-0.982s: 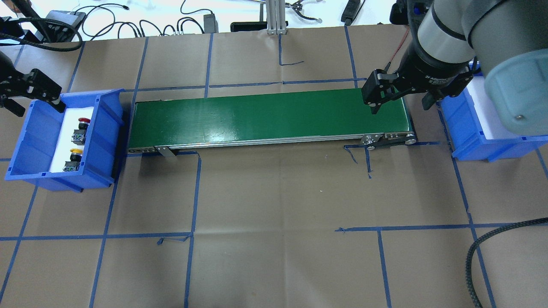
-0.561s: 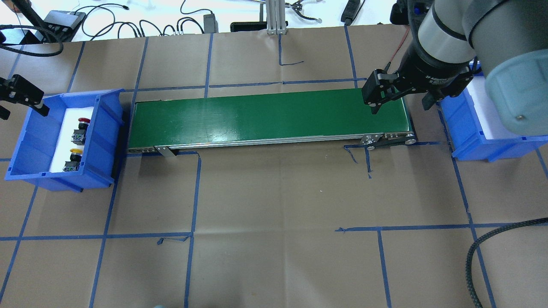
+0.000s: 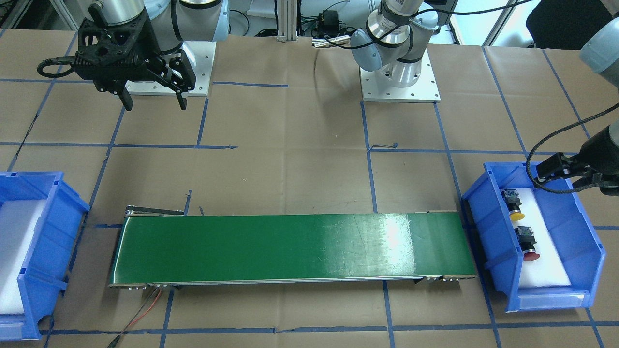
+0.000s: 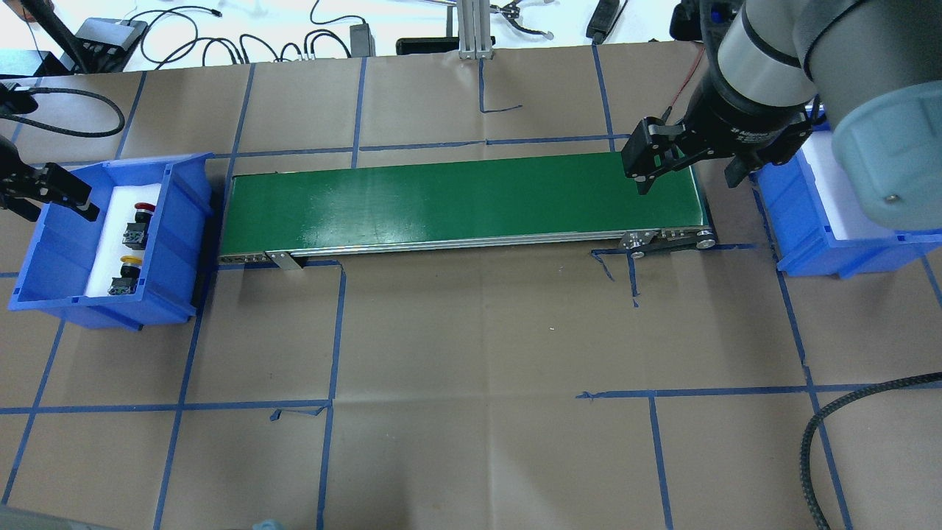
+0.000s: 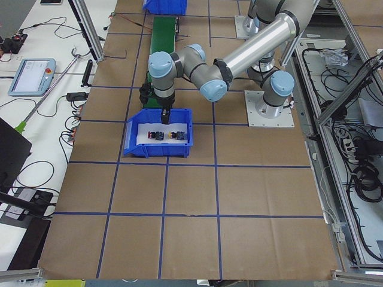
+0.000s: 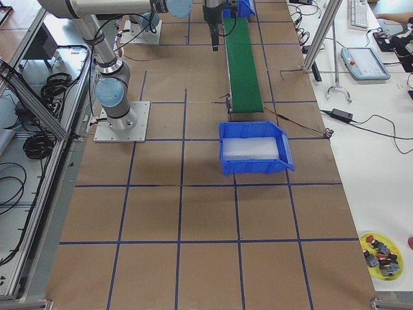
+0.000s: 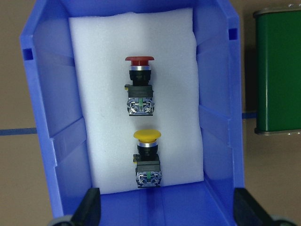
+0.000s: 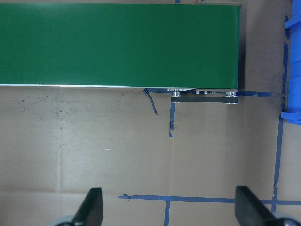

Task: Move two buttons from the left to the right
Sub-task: 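Move the left gripper over the bin and grasp the yellow button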

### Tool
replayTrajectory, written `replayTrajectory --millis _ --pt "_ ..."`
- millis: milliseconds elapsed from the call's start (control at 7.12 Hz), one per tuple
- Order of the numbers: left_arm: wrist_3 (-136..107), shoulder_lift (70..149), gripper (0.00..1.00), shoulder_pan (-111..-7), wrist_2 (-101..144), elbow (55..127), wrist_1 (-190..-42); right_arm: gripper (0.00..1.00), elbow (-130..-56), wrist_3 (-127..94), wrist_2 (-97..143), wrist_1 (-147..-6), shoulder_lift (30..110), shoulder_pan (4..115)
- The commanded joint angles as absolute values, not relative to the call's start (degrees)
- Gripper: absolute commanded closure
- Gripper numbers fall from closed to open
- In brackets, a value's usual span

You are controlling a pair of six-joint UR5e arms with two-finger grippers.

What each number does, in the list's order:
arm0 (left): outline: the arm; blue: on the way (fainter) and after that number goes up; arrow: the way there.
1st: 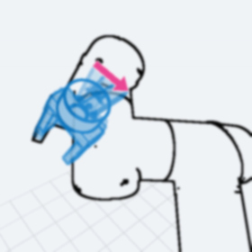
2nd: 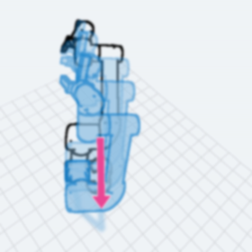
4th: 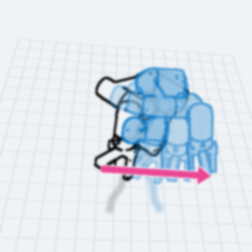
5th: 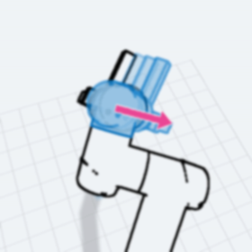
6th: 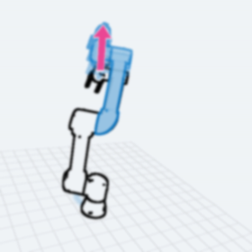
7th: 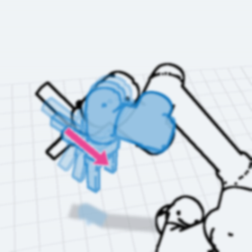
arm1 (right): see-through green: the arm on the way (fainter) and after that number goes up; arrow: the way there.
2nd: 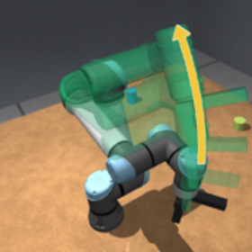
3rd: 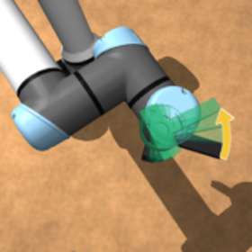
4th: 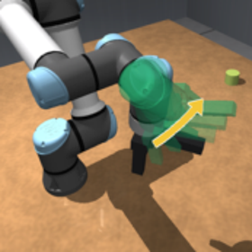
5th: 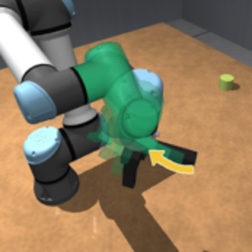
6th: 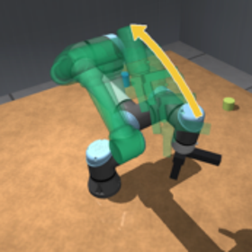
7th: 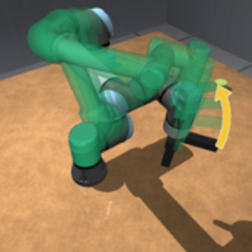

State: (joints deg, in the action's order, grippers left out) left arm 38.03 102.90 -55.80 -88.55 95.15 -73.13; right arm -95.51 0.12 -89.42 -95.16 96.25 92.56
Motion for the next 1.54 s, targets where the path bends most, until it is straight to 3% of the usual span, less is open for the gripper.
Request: replayTrajectory --millis 0,842,1263,1404 --pt "38.0 103.8 0.01 -55.7 -88.5 101.8 -64.3 0.0 -94.5 0.4 -89.3 -95.3 96.1 92.5" --pt "37.3 108.7 0.01 -52.9 -87.0 112.1 -47.8 0.0 -94.0 0.3 -88.7 -95.3 96.0 92.5" --pt "36.7 108.7 0.02 -53.0 -86.7 113.2 -47.1 0.0 -93.8 0.4 -88.7 -95.4 95.8 92.5" --pt "36.7 108.8 0.35 -53.0 -87.1 112.8 -47.2 0.0 -93.8 0.4 -88.7 -95.4 95.8 92.5"
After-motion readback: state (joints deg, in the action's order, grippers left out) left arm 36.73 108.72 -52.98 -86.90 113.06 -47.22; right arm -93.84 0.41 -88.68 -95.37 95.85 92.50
